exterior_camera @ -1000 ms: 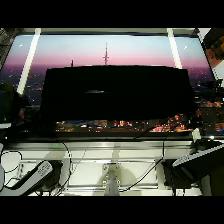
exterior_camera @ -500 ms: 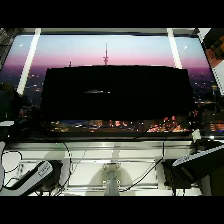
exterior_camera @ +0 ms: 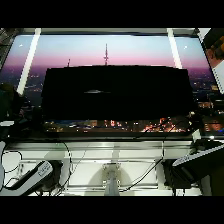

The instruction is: Fold the clothes and pants, and hang the long-sleeved shirts on hangers.

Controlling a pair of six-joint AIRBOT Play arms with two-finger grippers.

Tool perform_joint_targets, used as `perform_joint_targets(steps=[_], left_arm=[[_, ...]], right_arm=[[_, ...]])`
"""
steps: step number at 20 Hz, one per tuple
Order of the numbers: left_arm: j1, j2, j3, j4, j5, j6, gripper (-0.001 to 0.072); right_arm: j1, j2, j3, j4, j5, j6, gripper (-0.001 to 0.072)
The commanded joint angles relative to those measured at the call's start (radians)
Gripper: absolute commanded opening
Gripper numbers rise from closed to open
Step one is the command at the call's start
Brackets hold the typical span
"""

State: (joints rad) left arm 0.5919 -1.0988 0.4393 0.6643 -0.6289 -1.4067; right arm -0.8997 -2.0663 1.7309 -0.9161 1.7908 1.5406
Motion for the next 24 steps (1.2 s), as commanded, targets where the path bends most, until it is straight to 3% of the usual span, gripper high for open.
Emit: perform_joint_targets(steps=[1,2,9,10,12,15,16,20,24], left_arm=[[0.000,0.000,0.001,0.000,-0.005,0.002,0.0009],[0.000,0.000,0.001,0.000,-0.008,0.002,0.0008],[0.000,0.000,0.001,0.000,-0.012,0.002,0.0009],[0.000,-0.001,0.001,0.000,-0.012,0.002,0.0009],[0.000,-0.001,0.001,-0.001,-0.012,0.001,0.0009],[-0.001,-0.001,0.001,-0.001,0.000,0.010,0.0009],[-0.005,0.002,0.002,-0.004,0.009,0.055,0.0008],[-0.006,0.121,0.025,0.001,0.001,0.176,0.0007],[-0.006,0.296,0.030,0.045,-0.023,0.192,0.0006]], right_arm=[[0.041,0.000,-0.005,-0.103,-0.011,0.040,0.0630],[0.056,0.000,-0.005,-0.148,-0.012,0.048,0.0699],[0.134,0.000,-0.005,-0.156,-0.138,0.042,0.0675],[0.143,0.000,-0.005,-0.153,-0.138,0.034,0.0575],[0.157,0.000,-0.005,-0.144,-0.123,0.019,0.0013],[0.158,0.011,-0.005,-0.031,-0.068,-0.046,0.0016],[0.158,0.029,-0.005,0.001,-0.052,-0.068,0.0016],[0.140,0.161,-0.005,0.001,-0.048,-0.114,0.0015],[0.103,0.267,-0.006,0.004,0.018,-0.114,0.0016]])
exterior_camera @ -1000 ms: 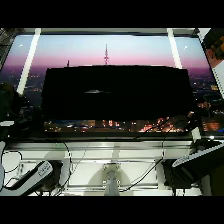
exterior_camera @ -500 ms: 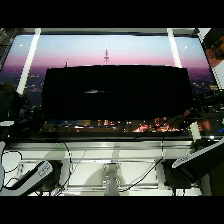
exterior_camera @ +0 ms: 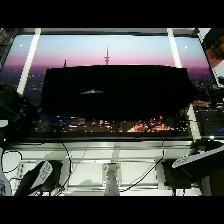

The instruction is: Fold the clothes and pants, and hang the long-sleeved shirts on hangers.

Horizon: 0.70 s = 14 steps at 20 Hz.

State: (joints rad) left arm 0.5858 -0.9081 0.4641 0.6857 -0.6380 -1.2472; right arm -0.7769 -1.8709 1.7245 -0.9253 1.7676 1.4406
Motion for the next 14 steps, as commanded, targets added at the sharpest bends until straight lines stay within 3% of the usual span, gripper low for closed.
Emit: perform_joint_targets(steps=[1,7,10,14], left_arm=[[0.000,0.138,0.005,0.020,-0.019,0.033,0.0006],[-0.026,0.215,0.078,0.001,-0.016,0.033,0.0006],[-0.098,0.157,0.178,0.000,0.040,0.032,0.0006],[-0.219,-0.040,0.305,-0.070,0.212,0.031,0.0006]], right_arm=[[-0.028,0.101,0.001,0.014,0.051,-0.016,0.0016],[-0.048,0.192,0.013,0.197,0.074,-0.010,0.0016],[-0.047,0.191,0.031,0.199,0.019,0.086,0.0016],[-0.045,0.190,0.031,0.191,-0.184,0.258,0.0016]])
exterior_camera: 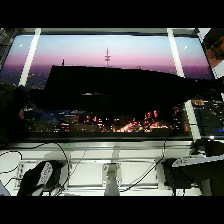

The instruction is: Fold the clothes and pants, and hang the long-sleeved shirts on hangers.

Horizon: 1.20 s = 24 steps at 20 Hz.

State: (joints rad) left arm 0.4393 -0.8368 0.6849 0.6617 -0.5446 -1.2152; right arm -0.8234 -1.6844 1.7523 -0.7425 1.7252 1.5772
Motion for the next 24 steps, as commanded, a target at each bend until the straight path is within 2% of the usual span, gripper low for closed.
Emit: perform_joint_targets(steps=[1,4,7,11,14,15,18,20,21,22,23,24], left_arm=[[-0.094,-0.172,0.115,-0.080,0.146,0.000,0.0007],[-0.167,-0.367,0.222,-0.133,0.208,0.000,0.0007],[-0.227,-0.536,0.328,-0.157,0.257,-0.016,0.0006],[-0.283,-0.693,0.441,-0.253,0.288,-0.026,0.0006],[-0.323,-0.775,0.539,-0.256,0.339,-0.027,0.0006],[-0.331,-0.802,0.575,-0.256,0.350,-0.037,0.0006],[-0.343,-0.880,0.647,-0.256,0.406,-0.152,0.0006],[-0.352,-0.936,0.676,-0.256,0.424,-0.177,0.0008],[-0.360,-0.964,0.688,-0.256,0.452,-0.177,0.0010],[-0.369,-0.990,0.700,-0.256,0.499,-0.177,0.0077],[-0.376,-1.008,0.710,-0.256,0.550,-0.177,0.0206],[-0.378,-1.019,0.718,-0.255,0.583,-0.177,0.0264]], right_arm=[[0.002,0.003,0.003,0.008,-0.194,0.152,0.0016],[0.008,0.002,0.003,-0.021,-0.322,0.232,0.0016],[0.045,-0.006,0.003,-0.146,-0.414,0.304,0.0016],[0.113,-0.062,0.002,-0.155,-0.518,0.367,0.0016],[0.158,-0.108,0.002,-0.154,-0.640,0.488,0.0015],[0.168,-0.122,0.002,-0.153,-0.684,0.549,0.0014],[0.196,-0.169,0.003,-0.153,-0.813,0.682,0.0014],[0.218,-0.210,0.003,-0.149,-0.893,0.719,0.0017],[0.233,-0.233,0.005,-0.131,-0.948,0.719,0.0039],[0.248,-0.252,0.006,-0.092,-1.015,0.711,0.0212],[0.261,-0.264,0.007,-0.050,-1.072,0.659,0.0404],[0.263,-0.278,0.024,-0.011,-1.092,0.581,0.0407]])
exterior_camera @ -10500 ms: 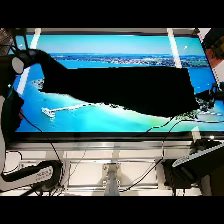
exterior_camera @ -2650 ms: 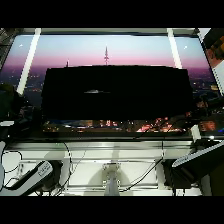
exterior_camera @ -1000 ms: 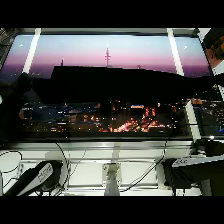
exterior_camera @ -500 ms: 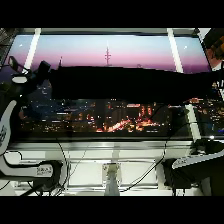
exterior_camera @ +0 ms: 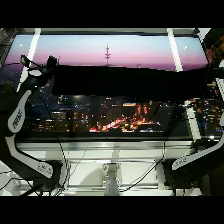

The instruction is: Fold the clothes and pants, and hang the long-sleeved shirts on hangers.

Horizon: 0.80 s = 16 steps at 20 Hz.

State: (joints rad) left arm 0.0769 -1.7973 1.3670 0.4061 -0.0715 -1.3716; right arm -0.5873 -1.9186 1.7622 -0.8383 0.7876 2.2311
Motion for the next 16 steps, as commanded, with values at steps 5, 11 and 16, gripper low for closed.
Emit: perform_joint_targets(steps=[5,11,16], left_arm=[[0.007,-0.050,0.097,0.058,0.057,-0.019,0.0404],[-0.016,0.051,0.267,0.283,-0.267,0.050,0.0108],[-0.159,0.176,0.309,0.283,-0.425,0.132,0.0009]], right_arm=[[-0.027,-0.123,0.209,0.074,0.101,-0.319,0.0450],[-0.159,-0.102,0.291,0.071,0.404,-0.494,0.0209],[-0.277,-0.098,0.290,0.011,0.639,-0.608,0.0016]])
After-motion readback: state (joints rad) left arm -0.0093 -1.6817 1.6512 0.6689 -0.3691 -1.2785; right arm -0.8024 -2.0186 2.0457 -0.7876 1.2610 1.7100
